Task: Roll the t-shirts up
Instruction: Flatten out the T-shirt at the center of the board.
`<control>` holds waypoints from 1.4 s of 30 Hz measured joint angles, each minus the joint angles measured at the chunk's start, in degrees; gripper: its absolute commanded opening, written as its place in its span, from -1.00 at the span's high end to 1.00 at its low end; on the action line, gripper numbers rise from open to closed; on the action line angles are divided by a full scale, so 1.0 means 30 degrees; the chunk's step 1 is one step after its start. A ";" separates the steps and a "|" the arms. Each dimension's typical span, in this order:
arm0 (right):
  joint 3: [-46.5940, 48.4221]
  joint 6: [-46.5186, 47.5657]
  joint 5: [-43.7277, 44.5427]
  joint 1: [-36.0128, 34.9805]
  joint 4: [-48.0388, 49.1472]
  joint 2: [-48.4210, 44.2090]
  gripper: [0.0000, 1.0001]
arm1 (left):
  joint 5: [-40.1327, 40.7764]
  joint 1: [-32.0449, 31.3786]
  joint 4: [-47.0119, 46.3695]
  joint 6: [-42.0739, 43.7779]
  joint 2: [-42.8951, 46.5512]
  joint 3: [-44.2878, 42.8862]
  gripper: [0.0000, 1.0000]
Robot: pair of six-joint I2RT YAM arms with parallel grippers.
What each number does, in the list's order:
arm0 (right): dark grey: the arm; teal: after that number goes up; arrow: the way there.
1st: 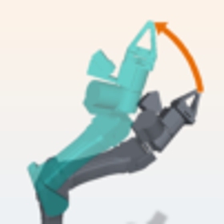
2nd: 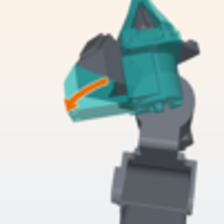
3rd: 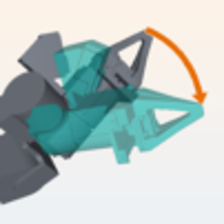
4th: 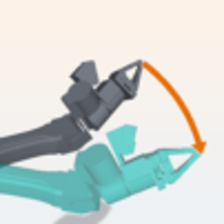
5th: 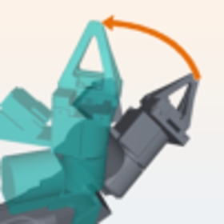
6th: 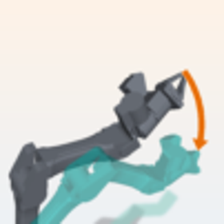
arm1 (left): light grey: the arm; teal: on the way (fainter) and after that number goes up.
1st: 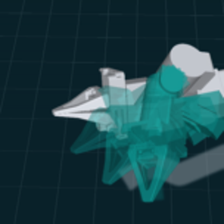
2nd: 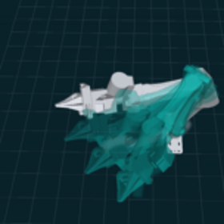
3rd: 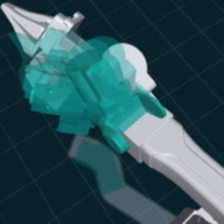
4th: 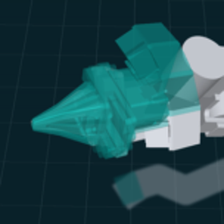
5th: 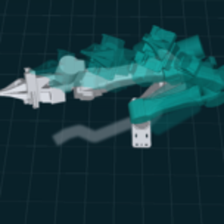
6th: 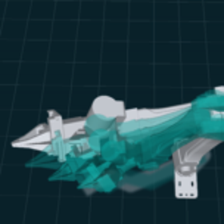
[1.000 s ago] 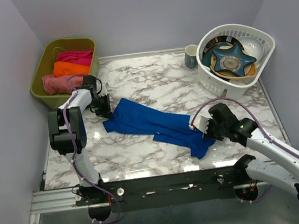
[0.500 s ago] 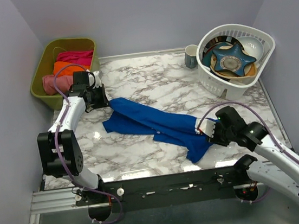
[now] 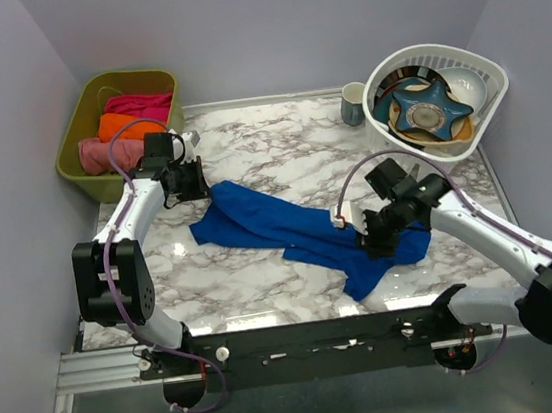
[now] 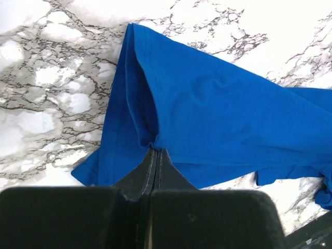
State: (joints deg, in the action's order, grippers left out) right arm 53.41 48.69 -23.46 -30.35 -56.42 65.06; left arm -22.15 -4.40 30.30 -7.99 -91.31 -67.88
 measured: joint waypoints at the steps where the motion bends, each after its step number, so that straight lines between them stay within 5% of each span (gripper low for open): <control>1: 0.0000 0.0379 -0.0525 0.0000 0.0029 0.1042 -0.02 | 0.0000 0.0000 -0.0029 0.0000 0.0000 0.0007 1.00; 15: 0.3490 0.5909 -0.3541 -0.0809 -0.1887 0.8269 0.00 | 0.0182 0.0022 -0.0357 0.0321 0.0889 0.1384 1.00; 42: 0.1887 1.0630 -0.2259 -0.1916 -0.1268 1.0178 0.07 | 0.0379 0.0554 -0.0372 0.0576 0.1078 0.1683 1.00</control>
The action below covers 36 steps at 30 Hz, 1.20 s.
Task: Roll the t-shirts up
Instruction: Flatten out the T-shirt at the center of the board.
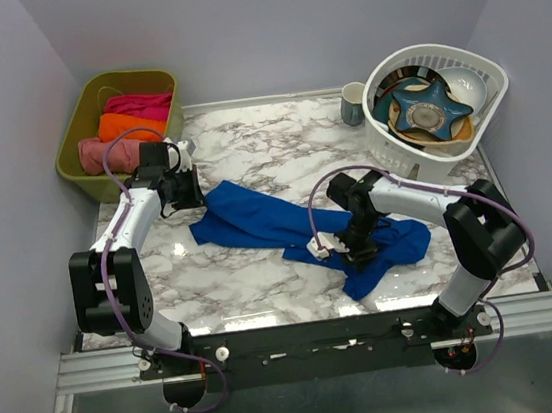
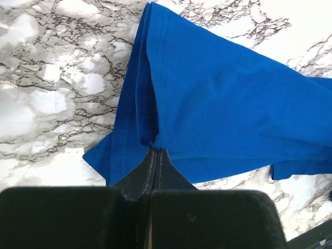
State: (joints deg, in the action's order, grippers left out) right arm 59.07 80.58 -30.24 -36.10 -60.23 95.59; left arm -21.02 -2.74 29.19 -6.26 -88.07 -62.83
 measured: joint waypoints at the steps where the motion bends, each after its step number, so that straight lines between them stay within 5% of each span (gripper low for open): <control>1: 0.0007 -0.0066 0.0000 0.0000 0.0124 0.0000 0.07 | 0.0007 0.0000 -0.0015 0.0000 0.0000 0.0000 1.00; 15: -0.0357 -0.0576 0.0197 0.0000 0.1588 -0.0029 -0.01 | 0.0000 0.0000 -0.0153 -0.0007 0.0000 0.0000 1.00; 23: -0.0466 -0.0583 0.0372 0.0000 0.1639 -0.0036 0.23 | 0.0000 0.0000 -0.0138 0.0000 -0.0007 0.0000 1.00; 33: -0.1049 -0.2426 0.0510 0.0000 0.2317 -0.3257 0.95 | 0.0000 0.0000 -0.0138 0.0000 -0.0080 -0.0015 1.00; 36: -0.1086 -0.3053 0.0517 0.0000 0.2361 -0.3891 0.99 | -0.0007 0.0000 -0.0138 -0.0007 -0.0131 -0.0029 1.00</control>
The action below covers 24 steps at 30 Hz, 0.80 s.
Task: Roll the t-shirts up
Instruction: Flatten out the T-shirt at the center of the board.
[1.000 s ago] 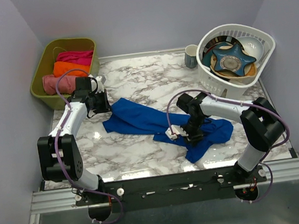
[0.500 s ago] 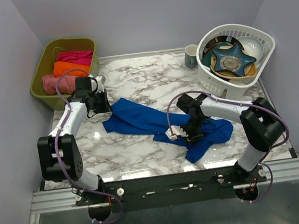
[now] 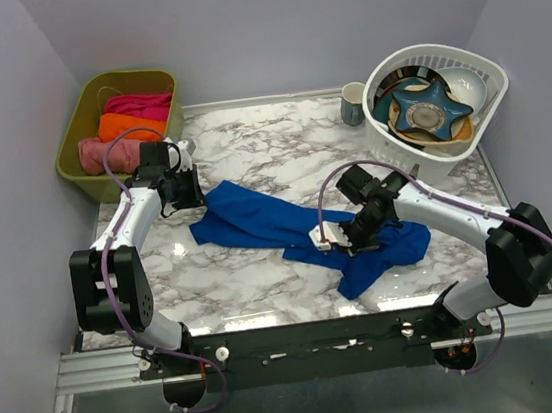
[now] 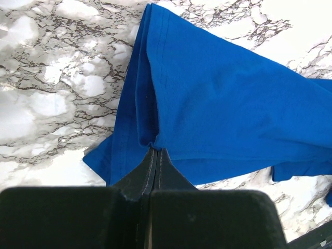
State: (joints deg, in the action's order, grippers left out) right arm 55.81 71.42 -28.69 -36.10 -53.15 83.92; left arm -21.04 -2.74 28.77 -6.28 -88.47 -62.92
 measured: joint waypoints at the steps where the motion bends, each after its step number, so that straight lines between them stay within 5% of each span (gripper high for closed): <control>1: -0.0007 -0.0219 0.0007 0.0000 0.0000 -0.0182 0.99 | 0.0000 0.0000 0.0000 0.0000 -0.0029 -0.0015 1.00; 8: 0.0197 -0.1756 -0.0022 0.0073 -0.0117 -0.1829 0.99 | -0.0007 0.0007 0.0036 -0.0015 -0.0102 -0.0255 1.00; 16: 0.4269 -0.7541 0.0597 0.2463 0.1253 -0.4801 0.99 | -0.0874 0.0393 0.0976 0.0000 0.0255 -0.2280 1.00; 24: 0.6849 -1.0375 0.7927 0.2783 0.6317 -1.0324 0.99 | -0.0495 0.2936 0.1727 -0.1188 0.4437 -0.7373 1.00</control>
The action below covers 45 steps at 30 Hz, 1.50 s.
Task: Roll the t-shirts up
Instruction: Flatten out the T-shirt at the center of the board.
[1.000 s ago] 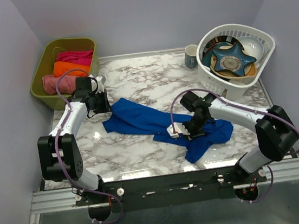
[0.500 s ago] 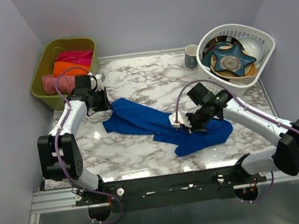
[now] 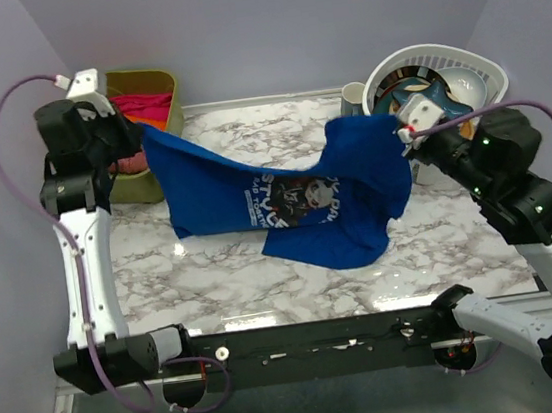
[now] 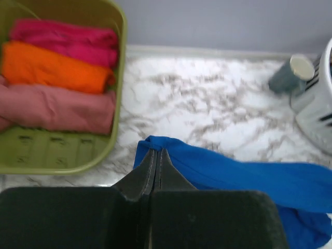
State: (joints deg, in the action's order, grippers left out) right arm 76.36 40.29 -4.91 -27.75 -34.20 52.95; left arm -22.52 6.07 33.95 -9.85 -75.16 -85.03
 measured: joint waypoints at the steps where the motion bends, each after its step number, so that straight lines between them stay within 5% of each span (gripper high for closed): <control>1: 0.0379 -0.0015 0.0940 0.0138 0.0576 -0.0262 0.99 | 0.0357 0.0299 -0.0058 -0.0138 0.0605 -0.0503 1.00; 11: 0.4299 0.0663 0.4488 0.2280 0.3563 -0.0794 0.99 | 0.1712 0.0685 0.1399 0.0918 0.3993 -0.7672 1.00; 17: 0.7257 0.0874 0.4160 0.2288 0.3577 -0.0780 0.99 | 0.2390 0.0685 0.2601 0.2011 0.5872 -0.8313 1.00; 33: 1.7872 -0.0189 -0.1290 0.2535 -0.1851 -0.1559 0.99 | 0.1246 0.0896 0.4299 0.3045 0.9056 -1.5322 1.00; 45: 1.8265 -0.2514 -0.5457 0.6397 -0.2426 -0.2951 0.99 | 0.0663 0.2215 0.3570 0.2463 1.0018 -1.5737 1.00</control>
State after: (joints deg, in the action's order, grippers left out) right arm 131.15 32.75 -21.28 -8.56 -41.47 44.10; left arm -20.53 12.71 44.66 -2.46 -45.10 -132.25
